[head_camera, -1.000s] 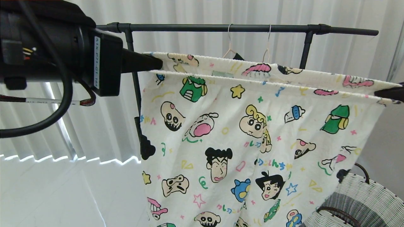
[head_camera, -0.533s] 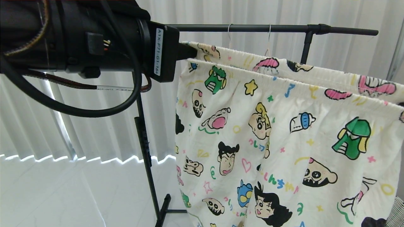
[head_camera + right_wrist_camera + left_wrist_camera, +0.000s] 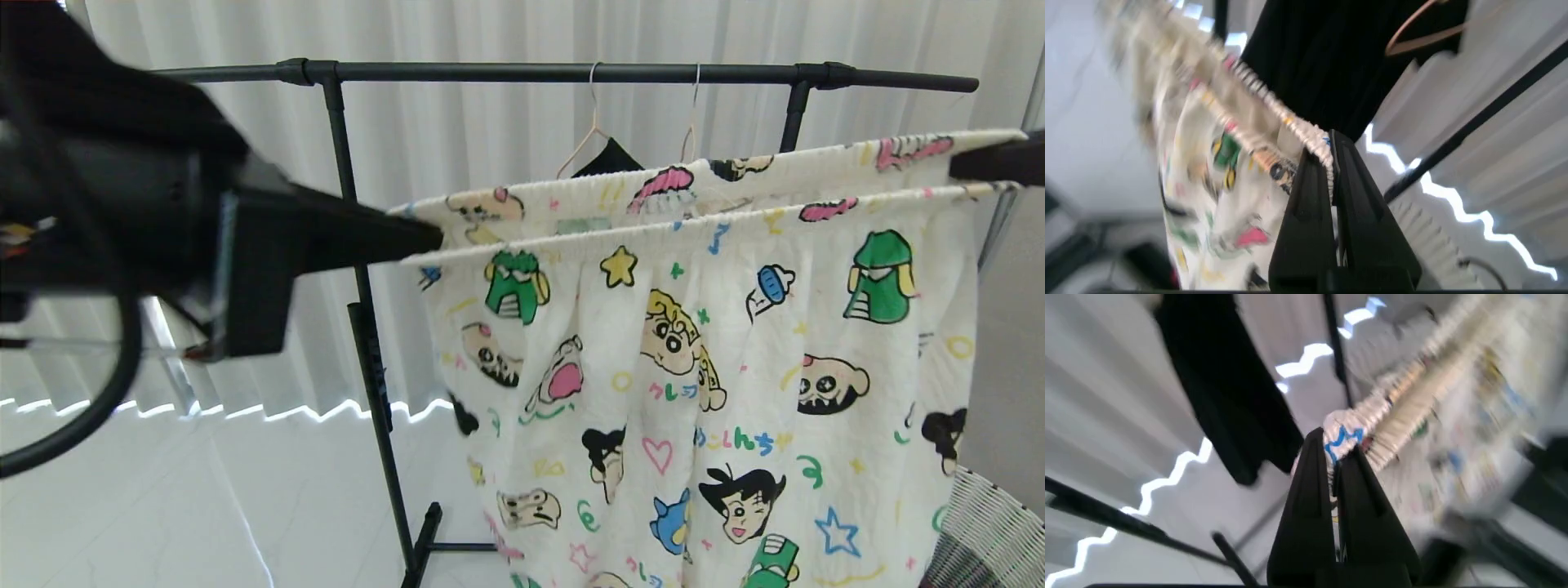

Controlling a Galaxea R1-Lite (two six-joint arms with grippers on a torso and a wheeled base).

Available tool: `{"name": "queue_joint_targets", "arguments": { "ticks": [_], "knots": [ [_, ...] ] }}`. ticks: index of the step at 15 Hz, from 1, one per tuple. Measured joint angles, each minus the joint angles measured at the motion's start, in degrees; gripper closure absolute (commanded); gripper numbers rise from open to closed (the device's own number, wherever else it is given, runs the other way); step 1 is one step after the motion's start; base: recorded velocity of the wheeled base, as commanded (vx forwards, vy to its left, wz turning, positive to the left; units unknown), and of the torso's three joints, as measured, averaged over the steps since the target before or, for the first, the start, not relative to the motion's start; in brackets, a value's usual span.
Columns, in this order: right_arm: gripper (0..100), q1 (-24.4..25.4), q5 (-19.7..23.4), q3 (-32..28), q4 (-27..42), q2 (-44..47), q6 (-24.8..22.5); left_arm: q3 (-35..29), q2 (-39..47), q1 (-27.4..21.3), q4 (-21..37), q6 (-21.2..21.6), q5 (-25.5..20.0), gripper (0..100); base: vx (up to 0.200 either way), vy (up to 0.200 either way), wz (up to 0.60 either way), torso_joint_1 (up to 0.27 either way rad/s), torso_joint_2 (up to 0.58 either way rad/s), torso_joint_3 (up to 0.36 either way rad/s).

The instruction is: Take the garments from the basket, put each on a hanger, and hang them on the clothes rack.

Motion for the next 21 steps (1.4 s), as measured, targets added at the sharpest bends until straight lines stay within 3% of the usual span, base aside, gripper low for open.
{"name": "queue_joint_targets", "arguments": {
  "ticks": [3,7,10,13,16,19,21],
  "knots": [
    [100,-1.4,2.6,-0.4,-10.0,5.3,-1.3,1.4,-7.4,-4.9,9.1,-2.9,-4.9,100,0.000,0.000,0.00,0.000,0.00,0.000],
    [100,-1.4,3.9,-3.5,-12.0,11.2,-2.0,0.9,-11.2,-18.7,9.7,-14.7,-5.1,100,0.000,0.000,0.00,0.000,0.00,0.000],
    [100,-1.4,3.8,-4.2,-12.0,12.7,-2.0,0.4,-11.7,-23.0,9.8,-16.3,-4.1,100,0.000,0.000,0.00,0.000,0.00,0.000],
    [100,-1.5,3.4,-4.2,-9.4,12.3,-2.0,1.5,-11.6,-23.2,9.8,-16.1,2.2,100,0.000,0.000,0.00,0.000,0.00,0.000],
    [100,-3.1,3.2,-4.3,0.5,9.4,-2.0,2.0,-9.2,-17.5,9.2,-15.0,13.4,100,0.000,0.000,0.00,0.000,0.00,0.000],
    [100,-3.8,3.5,-4.0,11.3,4.2,-1.9,2.8,-5.8,-11.6,-2.0,-14.4,15.0,100,0.000,0.000,0.00,0.000,0.00,0.000],
    [100,-3.1,3.6,-3.9,13.0,1.2,-1.9,3.0,-3.5,-10.6,-5.9,-13.9,15.1,100,0.000,0.000,0.00,0.000,0.00,0.000]
  ]
}}
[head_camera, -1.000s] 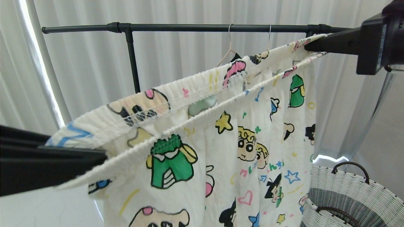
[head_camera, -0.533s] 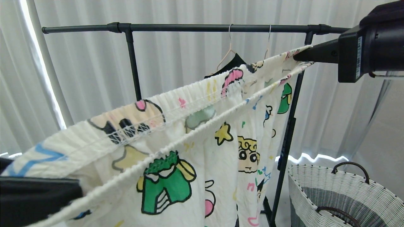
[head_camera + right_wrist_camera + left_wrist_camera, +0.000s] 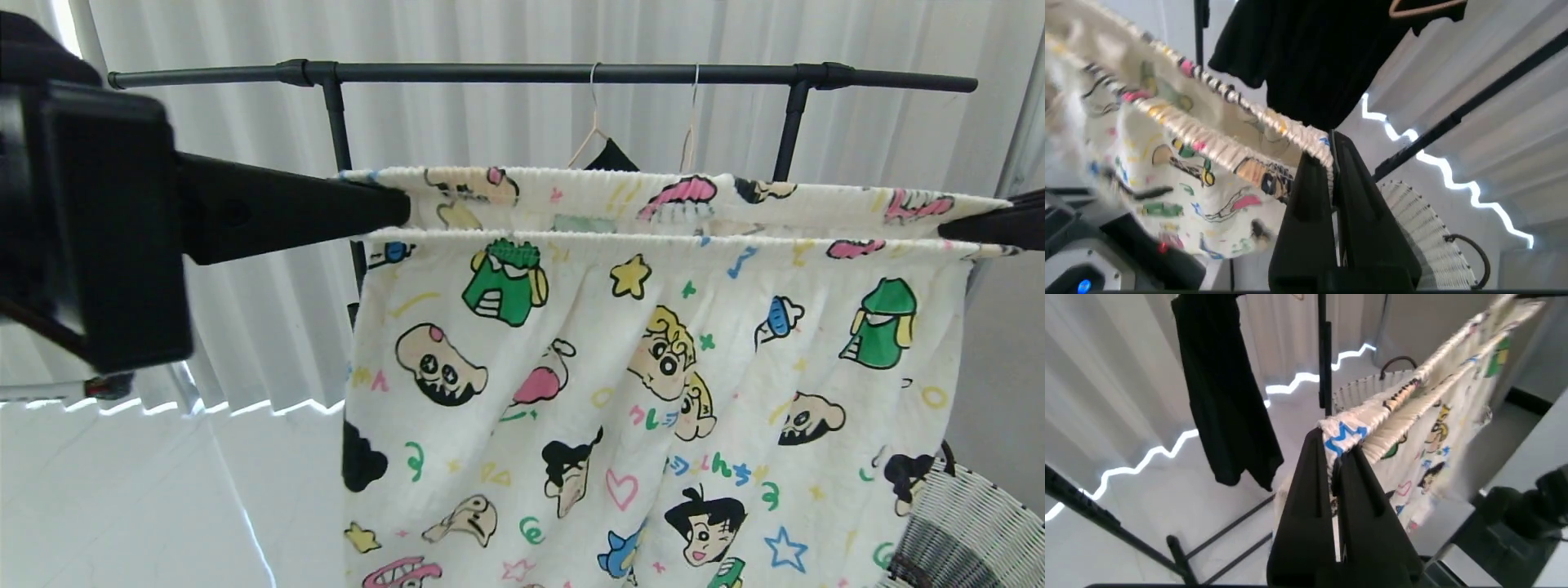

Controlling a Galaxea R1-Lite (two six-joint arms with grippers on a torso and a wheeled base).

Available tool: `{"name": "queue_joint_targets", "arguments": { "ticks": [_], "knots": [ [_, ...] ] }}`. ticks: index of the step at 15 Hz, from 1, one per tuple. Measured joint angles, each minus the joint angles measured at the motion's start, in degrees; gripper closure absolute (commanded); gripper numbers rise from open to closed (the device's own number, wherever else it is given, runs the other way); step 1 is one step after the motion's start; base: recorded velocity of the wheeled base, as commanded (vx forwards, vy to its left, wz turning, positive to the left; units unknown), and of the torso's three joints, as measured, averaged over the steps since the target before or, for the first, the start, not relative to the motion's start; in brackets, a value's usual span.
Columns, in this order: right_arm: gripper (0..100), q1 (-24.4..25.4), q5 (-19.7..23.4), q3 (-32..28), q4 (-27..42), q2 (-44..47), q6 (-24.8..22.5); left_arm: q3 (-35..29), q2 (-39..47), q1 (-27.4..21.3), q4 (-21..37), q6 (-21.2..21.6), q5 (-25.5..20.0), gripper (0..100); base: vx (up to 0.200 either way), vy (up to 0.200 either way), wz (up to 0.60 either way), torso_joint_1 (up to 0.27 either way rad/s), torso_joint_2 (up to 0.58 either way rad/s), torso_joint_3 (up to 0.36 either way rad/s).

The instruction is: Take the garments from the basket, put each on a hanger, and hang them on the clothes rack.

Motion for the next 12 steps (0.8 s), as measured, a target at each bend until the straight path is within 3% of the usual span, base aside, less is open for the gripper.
{"name": "queue_joint_targets", "arguments": {
  "ticks": [12],
  "knots": [
    [100,0.4,0.1,0.1,0.0,-2.5,0.0,0.8,2.8,2.2,-0.4,2.2,0.3,100,0.000,0.000,0.00,0.000,0.00,0.000]
  ]
}}
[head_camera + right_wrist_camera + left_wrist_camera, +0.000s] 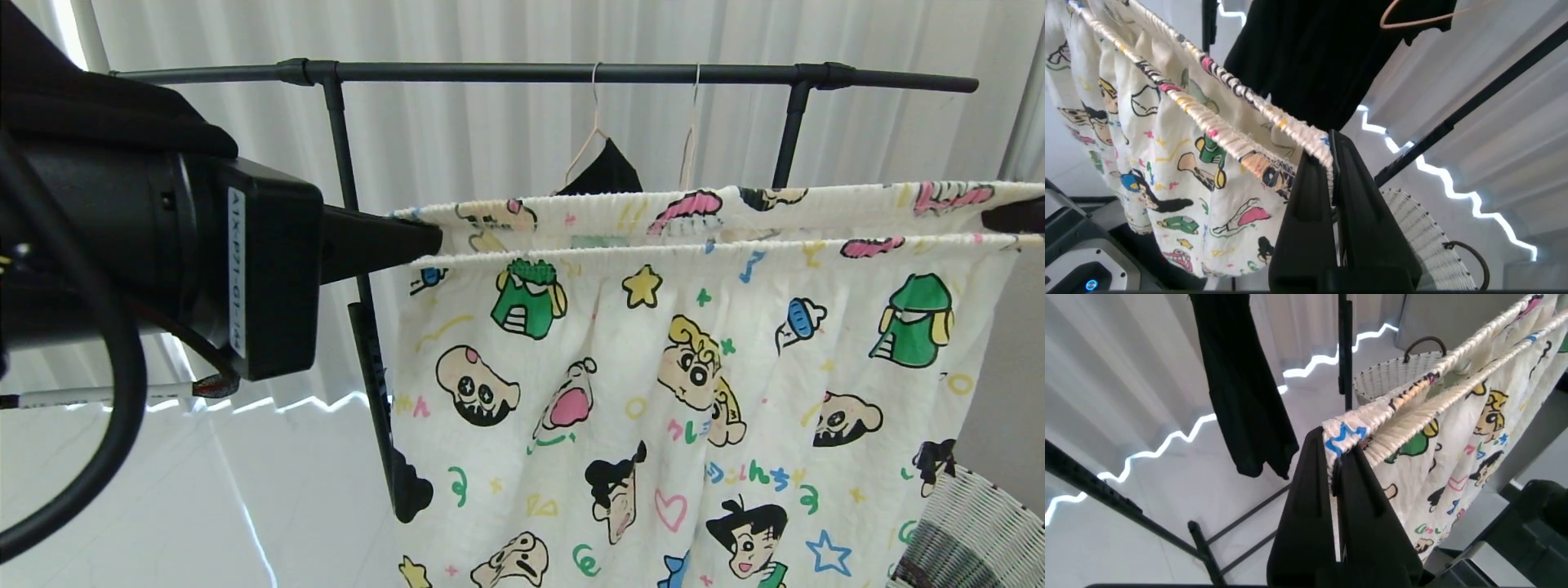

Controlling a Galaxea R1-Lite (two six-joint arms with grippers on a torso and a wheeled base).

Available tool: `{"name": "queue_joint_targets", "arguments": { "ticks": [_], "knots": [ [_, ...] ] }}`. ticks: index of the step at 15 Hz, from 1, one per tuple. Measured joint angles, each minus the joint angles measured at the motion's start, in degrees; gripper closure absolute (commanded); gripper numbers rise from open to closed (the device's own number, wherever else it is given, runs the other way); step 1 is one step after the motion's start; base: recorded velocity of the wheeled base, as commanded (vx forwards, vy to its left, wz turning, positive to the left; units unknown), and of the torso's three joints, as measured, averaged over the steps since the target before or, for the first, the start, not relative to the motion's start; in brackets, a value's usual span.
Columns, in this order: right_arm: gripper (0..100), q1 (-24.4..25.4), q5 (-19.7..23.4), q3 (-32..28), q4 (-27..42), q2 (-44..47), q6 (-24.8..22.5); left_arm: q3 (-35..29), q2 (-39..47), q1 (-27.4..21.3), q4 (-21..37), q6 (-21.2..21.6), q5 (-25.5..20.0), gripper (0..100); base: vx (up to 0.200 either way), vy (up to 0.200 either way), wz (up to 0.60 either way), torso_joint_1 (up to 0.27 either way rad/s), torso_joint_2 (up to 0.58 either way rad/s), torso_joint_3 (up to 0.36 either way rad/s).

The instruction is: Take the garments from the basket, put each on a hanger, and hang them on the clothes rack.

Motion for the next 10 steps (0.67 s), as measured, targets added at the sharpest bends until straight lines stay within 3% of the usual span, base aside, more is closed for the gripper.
{"name": "queue_joint_targets", "arguments": {
  "ticks": [3,4,10],
  "knots": [
    [100,0.4,0.0,0.1,0.0,0.0,-0.1,-0.1,0.0,0.0,0.0,0.1,0.0,100,0.000,0.000,0.00,0.000,0.00,0.000],
    [0,0.7,-0.1,0.2,0.0,0.0,0.0,-0.1,0.0,0.0,0.0,0.1,0.0,100,0.000,0.000,0.00,0.000,0.00,0.000],
    [0,2.6,-0.5,1.4,0.0,-0.7,0.0,0.0,0.1,0.0,0.1,0.1,1.6,100,0.000,0.000,0.00,0.000,0.00,0.000]
  ]
}}
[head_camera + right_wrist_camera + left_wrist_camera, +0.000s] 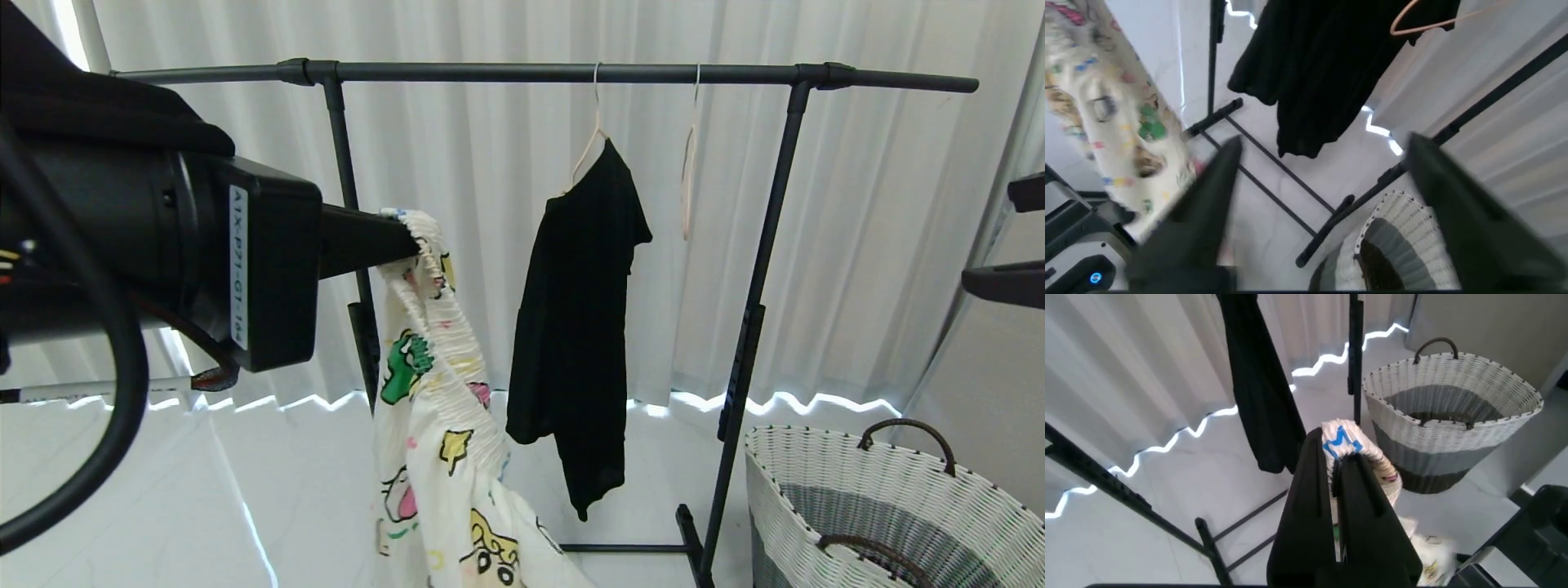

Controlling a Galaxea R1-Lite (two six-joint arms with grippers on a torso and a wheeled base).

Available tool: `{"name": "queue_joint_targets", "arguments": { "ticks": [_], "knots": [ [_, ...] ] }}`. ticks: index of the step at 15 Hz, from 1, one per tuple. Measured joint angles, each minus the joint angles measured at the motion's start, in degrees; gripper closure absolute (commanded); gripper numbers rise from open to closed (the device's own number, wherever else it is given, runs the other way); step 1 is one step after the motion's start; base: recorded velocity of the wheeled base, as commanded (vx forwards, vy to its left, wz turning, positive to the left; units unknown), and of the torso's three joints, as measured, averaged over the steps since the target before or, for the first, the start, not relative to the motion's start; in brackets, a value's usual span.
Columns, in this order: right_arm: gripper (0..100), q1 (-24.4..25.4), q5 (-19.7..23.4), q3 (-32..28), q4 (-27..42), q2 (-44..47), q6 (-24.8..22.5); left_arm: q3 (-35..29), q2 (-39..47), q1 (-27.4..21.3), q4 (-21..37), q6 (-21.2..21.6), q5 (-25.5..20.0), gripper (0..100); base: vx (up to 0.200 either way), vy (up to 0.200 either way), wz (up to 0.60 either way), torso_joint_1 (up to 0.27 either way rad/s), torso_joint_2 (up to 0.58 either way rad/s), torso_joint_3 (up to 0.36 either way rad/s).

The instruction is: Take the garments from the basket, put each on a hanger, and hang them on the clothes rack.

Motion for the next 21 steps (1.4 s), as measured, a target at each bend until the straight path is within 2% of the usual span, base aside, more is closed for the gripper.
{"name": "queue_joint_targets", "arguments": {
  "ticks": [1,2,3,4,5,6,7,9,11,13,14,17,21],
  "knots": [
    [0,0.0,-0.6,0.4,0.1,-0.2,0.0,0.0,0.0,0.0,0.0,0.1,0.5,100,0.000,0.000,0.00,0.000,0.00,0.000],
    [0,-1.0,-3.3,0.9,0.8,-0.4,0.0,0.2,-0.1,0.2,0.0,1.5,2.3,100,0.000,0.000,0.00,0.000,0.00,0.000],
    [0,-3.0,-8.1,1.4,2.5,-0.5,0.0,0.6,-0.2,0.7,0.0,2.9,3.4,100,0.000,0.000,0.00,0.000,0.00,0.000],
    [0,-5.0,-14.9,2.3,5.2,-0.6,0.0,1.4,-0.5,2.0,0.0,6.4,5.0,100,0.000,0.000,0.00,0.000,0.00,0.000],
    [0,-7.0,-20.1,4.2,7.2,-0.8,0.3,2.8,-1.2,4.6,0.0,11.3,6.0,100,0.000,0.000,0.00,0.000,0.00,0.000],
    [0,-8.7,-21.3,6.4,7.7,-1.3,0.4,4.4,-2.2,7.3,0.0,15.3,6.5,100,0.000,0.000,0.00,0.000,0.00,0.000],
    [0,-9.9,-22.1,9.0,7.0,-1.9,0.0,6.2,-3.4,9.8,0.0,17.3,6.7,100,0.000,0.000,0.00,0.000,0.00,0.000],
    [0,-11.4,-23.4,14.7,3.3,-4.0,-1.3,8.9,-5.5,13.4,0.0,18.2,6.8,100,0.000,0.000,0.00,0.000,0.00,0.000],
    [0,-12.9,-23.5,19.7,-4.9,-5.6,-1.0,10.7,-7.1,16.0,-0.1,18.2,6.8,100,0.000,0.000,0.00,0.000,0.00,0.000],
    [0,-14.4,-23.1,23.7,-14.1,-6.4,2.5,12.5,-8.4,17.6,0.0,18.2,6.8,100,0.000,0.000,0.00,0.018,-0.06,-0.045],
    [0,-15.0,-23.1,24.9,-16.1,-6.4,5.2,13.2,-8.9,17.9,-0.4,18.2,6.9,100,0.000,0.000,0.00,0.036,-0.18,-0.188],
    [0,-16.4,-23.1,25.9,-16.5,-6.4,9.6,14.4,-9.5,18.5,-2.4,18.4,7.1,100,0.000,0.000,0.00,0.152,-0.42,-0.266],
    [0,-18.0,-23.1,25.8,-17.3,-6.6,9.8,15.1,-9.7,20.1,-2.9,18.5,7.2,100,0.000,0.000,0.00,0.171,-0.45,-0.284]
  ]
}}
